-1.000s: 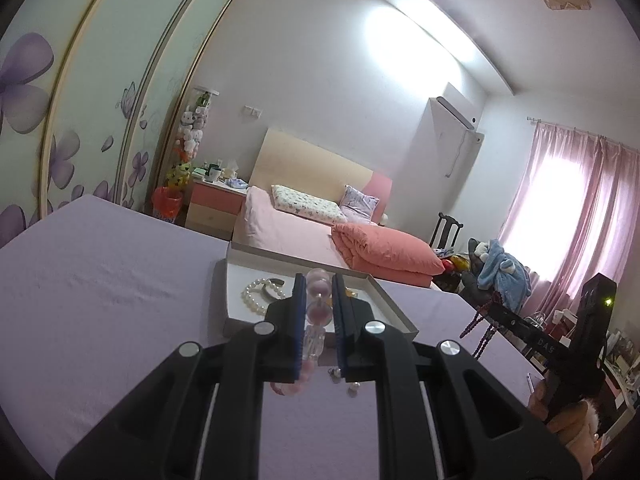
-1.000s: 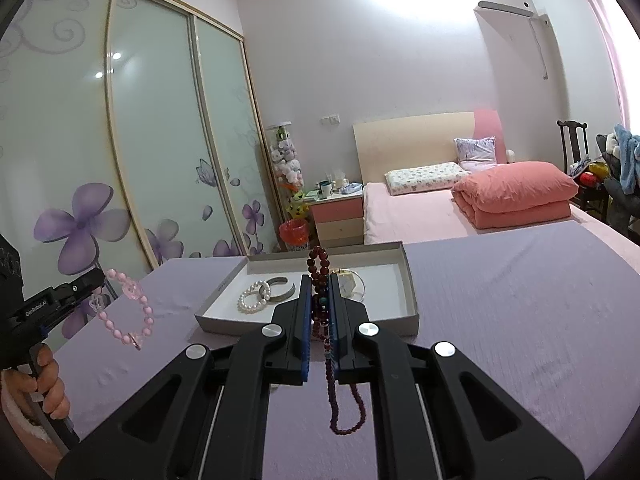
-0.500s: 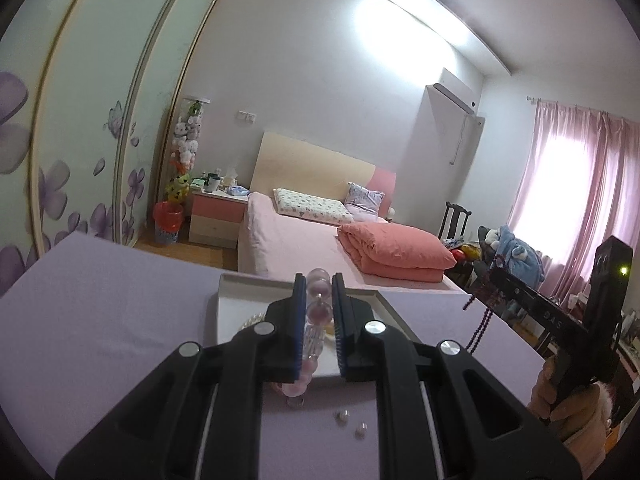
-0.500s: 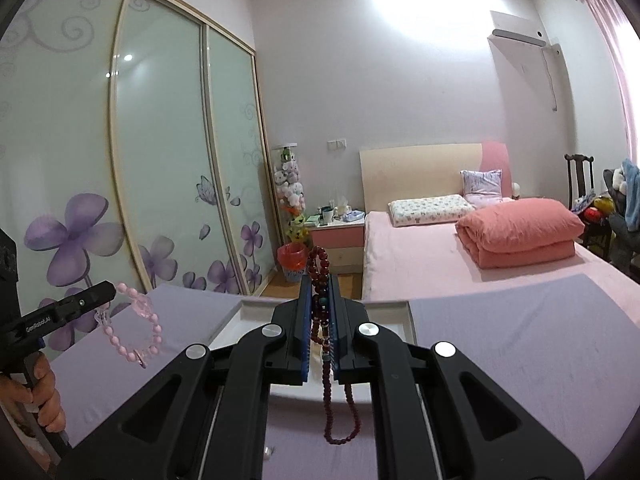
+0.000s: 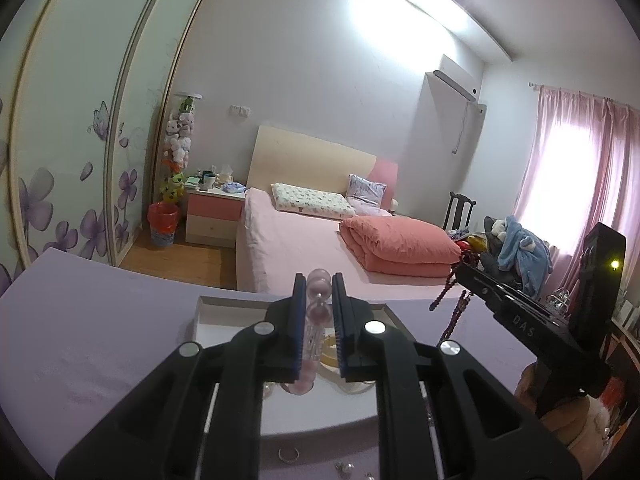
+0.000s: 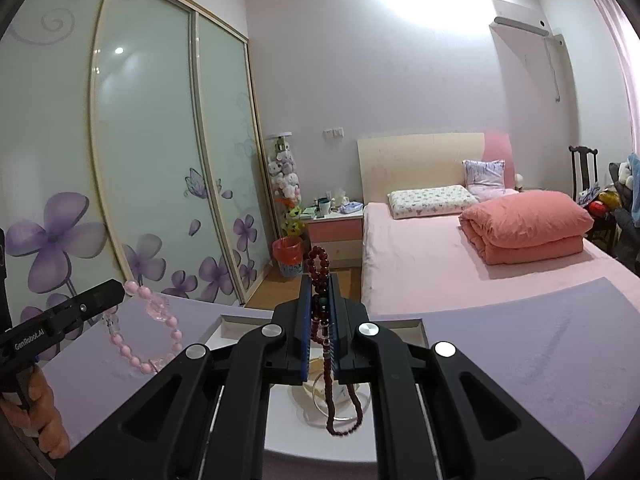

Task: Organize jewelry
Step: 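Carry the necklace and pink bracelet over the grey tray with both tools, then lower both pieces into the grey tray and open both tools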

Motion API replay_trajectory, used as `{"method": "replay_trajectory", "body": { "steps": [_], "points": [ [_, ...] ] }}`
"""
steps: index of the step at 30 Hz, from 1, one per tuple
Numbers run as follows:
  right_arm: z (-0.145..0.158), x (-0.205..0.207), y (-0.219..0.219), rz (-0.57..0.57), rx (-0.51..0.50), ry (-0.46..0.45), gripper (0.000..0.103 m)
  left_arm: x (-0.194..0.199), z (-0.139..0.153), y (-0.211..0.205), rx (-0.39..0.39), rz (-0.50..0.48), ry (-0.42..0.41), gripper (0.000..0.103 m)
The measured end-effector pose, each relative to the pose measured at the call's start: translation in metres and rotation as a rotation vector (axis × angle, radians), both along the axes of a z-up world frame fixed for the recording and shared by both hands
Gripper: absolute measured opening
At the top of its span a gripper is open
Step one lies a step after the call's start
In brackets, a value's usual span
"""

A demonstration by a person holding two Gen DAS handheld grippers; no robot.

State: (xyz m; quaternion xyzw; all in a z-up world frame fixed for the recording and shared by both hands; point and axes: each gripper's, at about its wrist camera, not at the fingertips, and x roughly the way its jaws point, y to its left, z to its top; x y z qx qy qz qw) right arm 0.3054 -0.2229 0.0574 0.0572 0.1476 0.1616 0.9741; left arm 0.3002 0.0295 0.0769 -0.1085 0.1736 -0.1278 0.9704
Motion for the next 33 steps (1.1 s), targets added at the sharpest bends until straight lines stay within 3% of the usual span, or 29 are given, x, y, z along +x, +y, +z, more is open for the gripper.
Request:
{"method": "replay_trajectory", "body": {
  "steps": [9,16,33],
  "points": [
    [-0.029,0.031,0.007,0.008,0.015,0.094,0.009,0.038,-0.030,0.002,0.000,0.014,0.066,0.013],
    [-0.043,0.034,0.005,-0.004,0.011,0.122,0.022,0.053,-0.046,0.004,0.006,0.024,0.095,0.013],
    [-0.050,0.046,0.006,-0.003,0.015,0.162,0.022,0.088,-0.075,-0.001,0.005,0.023,0.162,0.016]
  ]
}}
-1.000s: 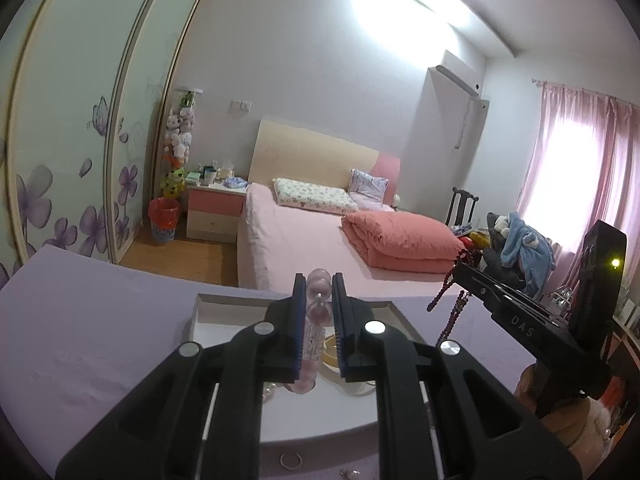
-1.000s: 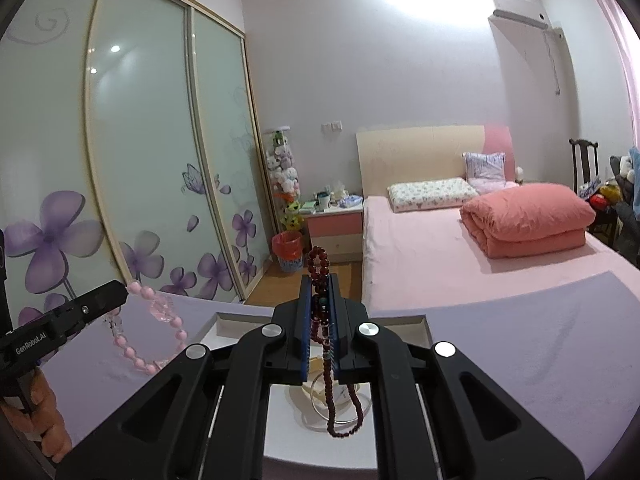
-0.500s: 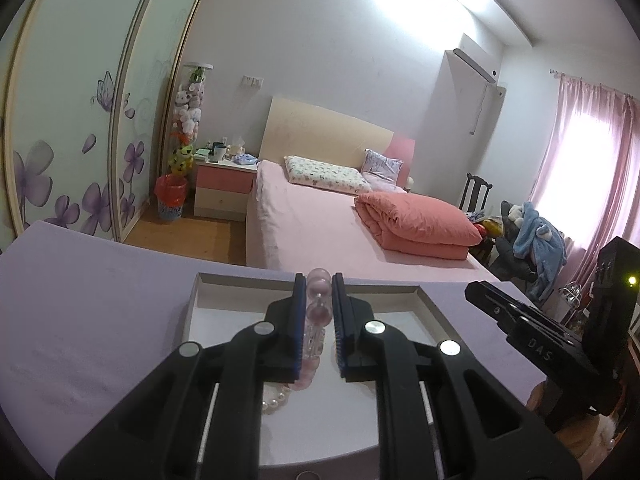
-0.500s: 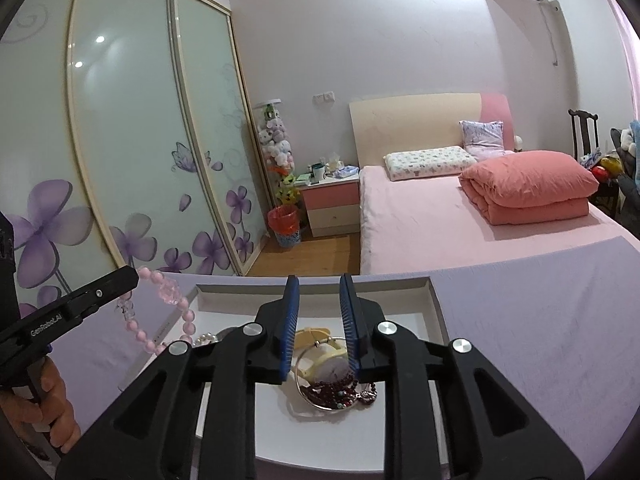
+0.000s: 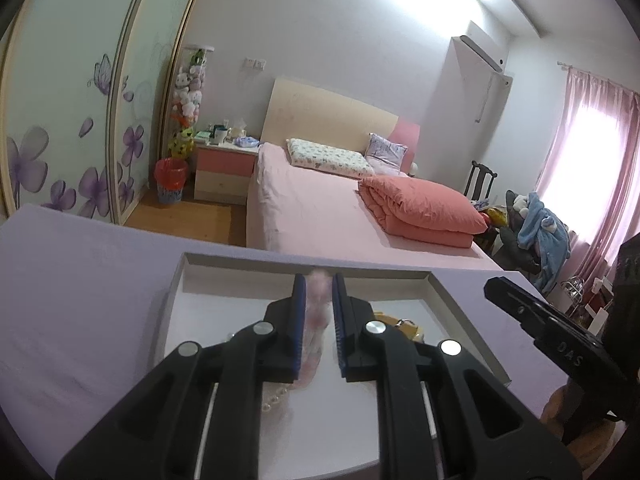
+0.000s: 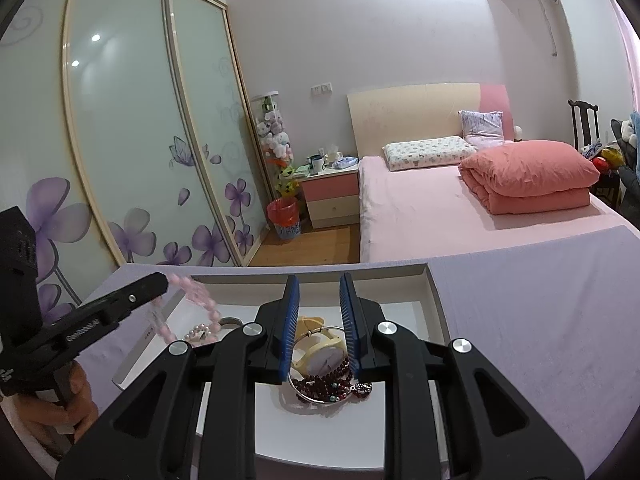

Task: Organize jewelry
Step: 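Lower both pieces into the grey tray and open both tools, then lift both tools back from the tray toward the silver ring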

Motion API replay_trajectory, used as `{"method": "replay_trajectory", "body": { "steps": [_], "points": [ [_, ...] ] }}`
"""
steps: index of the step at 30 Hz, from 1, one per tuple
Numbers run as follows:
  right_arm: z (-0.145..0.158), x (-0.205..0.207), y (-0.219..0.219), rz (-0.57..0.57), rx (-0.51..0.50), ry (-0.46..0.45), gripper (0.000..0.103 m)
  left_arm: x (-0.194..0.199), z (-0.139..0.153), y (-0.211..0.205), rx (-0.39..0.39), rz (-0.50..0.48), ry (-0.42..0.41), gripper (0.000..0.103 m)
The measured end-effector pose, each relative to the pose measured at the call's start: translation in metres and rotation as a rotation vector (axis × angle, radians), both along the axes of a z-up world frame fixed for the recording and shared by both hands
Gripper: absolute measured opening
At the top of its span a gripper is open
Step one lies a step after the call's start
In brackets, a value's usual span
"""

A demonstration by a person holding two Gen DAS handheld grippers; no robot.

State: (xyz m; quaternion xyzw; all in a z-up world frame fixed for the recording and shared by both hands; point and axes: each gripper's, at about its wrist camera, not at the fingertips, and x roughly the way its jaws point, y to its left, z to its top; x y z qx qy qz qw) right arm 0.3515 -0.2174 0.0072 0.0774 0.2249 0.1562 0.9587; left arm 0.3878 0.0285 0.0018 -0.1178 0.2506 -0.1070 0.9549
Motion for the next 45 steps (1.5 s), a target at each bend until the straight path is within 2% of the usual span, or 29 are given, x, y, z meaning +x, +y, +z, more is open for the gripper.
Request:
{"method": "replay_trajectory", "body": {
  "steps": [3,29,34,36,38,45],
  "points": [
    [-0.002,0.001,0.002,0.002,-0.005,0.006,0.025,0.000,-0.005,0.001,-0.004,0.001,0.006,0.024],
    [-0.008,0.000,0.001,-0.010,-0.022,0.014,0.027,-0.006,-0.007,0.008,-0.013,0.019,0.035,0.025],
    [-0.009,-0.015,0.000,-0.008,-0.037,0.035,0.027,-0.033,-0.006,0.014,0.003,0.015,0.038,0.031],
    [-0.009,-0.024,-0.002,-0.004,-0.050,0.043,0.030,-0.047,-0.006,0.016,0.010,0.009,0.040,0.032],
    [-0.011,-0.040,-0.005,-0.002,-0.071,0.048,0.039,-0.063,-0.007,0.020,0.019,0.006,0.042,0.034],
    [-0.027,-0.093,-0.018,-0.007,-0.118,0.108,0.048,-0.119,-0.016,0.027,0.048,-0.008,0.073,0.041]
  ]
}}
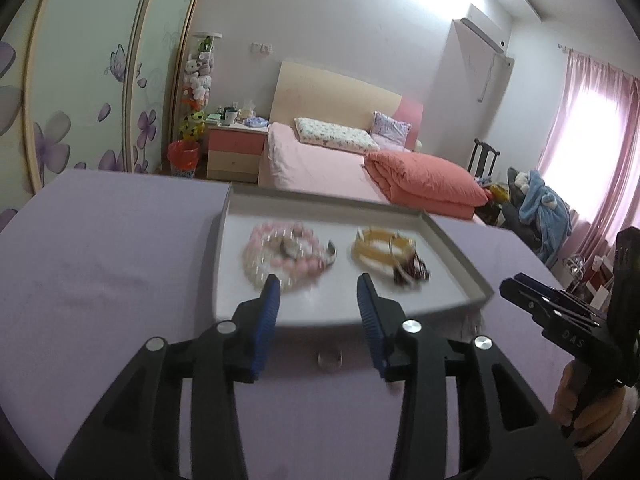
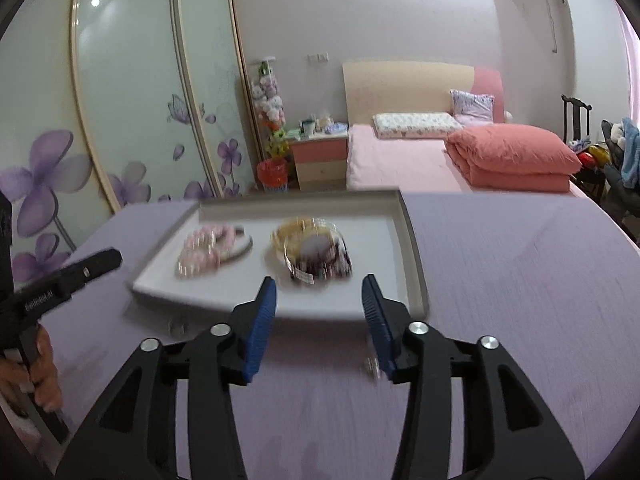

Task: Organize jewelry
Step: 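Lift both tools back from the tray toward the silver ring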

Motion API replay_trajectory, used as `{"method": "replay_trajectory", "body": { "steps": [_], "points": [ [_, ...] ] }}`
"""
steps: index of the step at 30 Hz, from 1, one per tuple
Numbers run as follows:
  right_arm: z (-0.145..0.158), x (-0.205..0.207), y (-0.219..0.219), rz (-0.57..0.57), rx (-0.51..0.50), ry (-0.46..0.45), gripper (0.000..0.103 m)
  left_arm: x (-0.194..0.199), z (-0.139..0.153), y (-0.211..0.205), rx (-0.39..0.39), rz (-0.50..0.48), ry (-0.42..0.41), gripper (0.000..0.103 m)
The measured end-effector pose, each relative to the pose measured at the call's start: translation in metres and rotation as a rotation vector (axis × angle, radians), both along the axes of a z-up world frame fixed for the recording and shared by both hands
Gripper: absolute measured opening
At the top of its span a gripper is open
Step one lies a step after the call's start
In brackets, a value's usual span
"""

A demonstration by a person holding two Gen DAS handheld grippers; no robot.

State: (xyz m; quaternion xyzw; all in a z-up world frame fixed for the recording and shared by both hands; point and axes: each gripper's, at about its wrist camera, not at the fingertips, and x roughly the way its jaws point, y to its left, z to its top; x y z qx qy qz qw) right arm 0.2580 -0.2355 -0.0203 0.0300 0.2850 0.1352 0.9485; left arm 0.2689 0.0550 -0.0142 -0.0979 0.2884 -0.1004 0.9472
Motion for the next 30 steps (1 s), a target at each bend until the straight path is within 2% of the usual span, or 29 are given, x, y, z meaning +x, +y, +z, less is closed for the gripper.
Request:
{"method": "replay_trajectory", "body": {
  "steps": [6,10,16,23,28,30],
  "points": [
    [-0.013,-0.033,-0.014,-0.035,-0.010,0.052,0.052,-0.023,-0.012,0.000,-0.005,0.003,0.047,0.045],
    [-0.022,-0.051,-0.019,-0.061,-0.023,0.073,0.052,-0.023,-0.020,-0.006,0.020,0.003,0.087,0.046],
    [-0.025,-0.056,-0.022,-0.076,-0.013,0.080,0.053,-0.006,-0.035,-0.027,0.097,-0.004,0.186,0.046],
    [-0.028,-0.054,-0.025,-0.075,0.004,0.089,0.053,0.025,-0.051,-0.045,0.143,-0.002,0.295,0.046],
    [-0.029,-0.053,-0.027,-0.073,0.010,0.097,0.053,0.039,-0.054,-0.053,0.185,0.018,0.309,0.044],
    [-0.030,-0.053,-0.027,-0.074,0.012,0.101,0.053,0.043,-0.055,-0.057,0.205,0.019,0.306,0.036]
  ]
}}
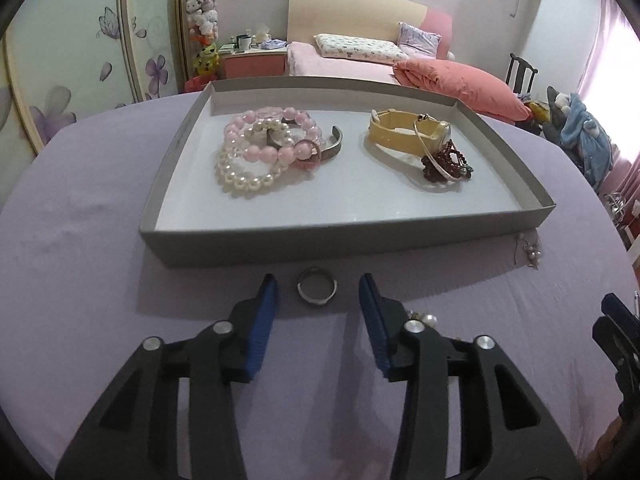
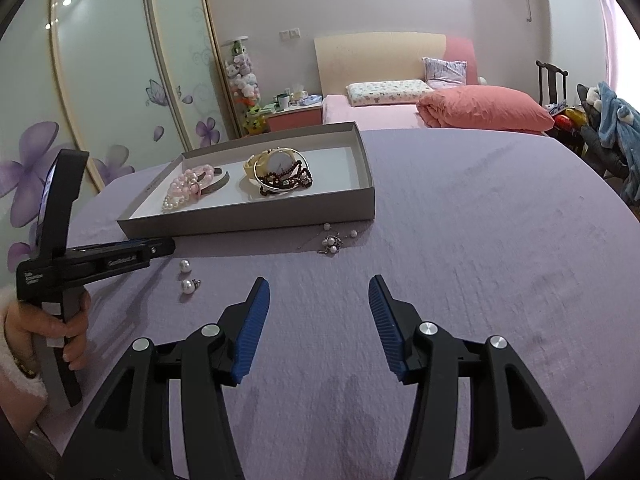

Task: Organize jewelry
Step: 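Lift both tools back from the tray toward the silver ring, then close the left tool on the silver ring and lift it, then grasp a pearl earring with the right tool while the left holds the ring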

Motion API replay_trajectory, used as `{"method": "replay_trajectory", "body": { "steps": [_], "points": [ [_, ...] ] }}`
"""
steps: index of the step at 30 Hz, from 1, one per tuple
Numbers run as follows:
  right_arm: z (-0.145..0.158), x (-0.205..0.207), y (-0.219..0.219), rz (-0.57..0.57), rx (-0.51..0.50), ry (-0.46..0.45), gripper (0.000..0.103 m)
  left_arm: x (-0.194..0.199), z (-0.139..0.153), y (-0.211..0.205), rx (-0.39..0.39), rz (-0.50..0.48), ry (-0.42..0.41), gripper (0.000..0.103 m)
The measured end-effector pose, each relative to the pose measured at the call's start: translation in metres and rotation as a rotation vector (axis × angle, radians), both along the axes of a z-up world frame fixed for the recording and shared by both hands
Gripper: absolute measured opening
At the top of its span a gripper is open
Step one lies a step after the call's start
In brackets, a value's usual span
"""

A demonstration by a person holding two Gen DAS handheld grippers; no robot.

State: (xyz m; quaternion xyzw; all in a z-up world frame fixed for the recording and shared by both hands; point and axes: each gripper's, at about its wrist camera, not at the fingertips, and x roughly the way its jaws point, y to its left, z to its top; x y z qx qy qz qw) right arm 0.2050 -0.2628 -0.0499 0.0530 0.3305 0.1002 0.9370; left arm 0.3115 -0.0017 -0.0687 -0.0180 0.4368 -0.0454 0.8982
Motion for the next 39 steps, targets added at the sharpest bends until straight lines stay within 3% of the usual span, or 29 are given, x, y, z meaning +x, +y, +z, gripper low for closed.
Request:
{"method": "replay_trajectory", "body": {
  "steps": [3,7,9,20,31,39],
  "points": [
    [0.000,0.000,0.000,-0.001,0.002,0.003,0.053,0.002,-0.001,-0.006,0.039,-0.003,-0.009,0.031],
    [0.000,-0.001,0.000,0.001,0.005,0.006,0.053,0.002,-0.001,-0.006,0.043,-0.001,-0.008,0.028],
    [0.000,0.000,-0.001,-0.001,0.009,0.007,0.053,0.002,0.000,-0.006,0.041,0.010,-0.008,0.022],
    [0.001,0.000,0.002,0.001,0.007,0.004,0.053,-0.002,0.001,0.009,-0.035,0.015,-0.013,0.022],
    [0.001,0.000,0.010,0.028,0.003,0.010,0.053,-0.034,0.009,0.035,-0.020,0.013,-0.071,0.021],
    [-0.001,0.002,0.030,0.087,-0.008,0.036,0.053,-0.039,0.011,0.069,-0.070,0.083,-0.076,0.022]
  ]
}}
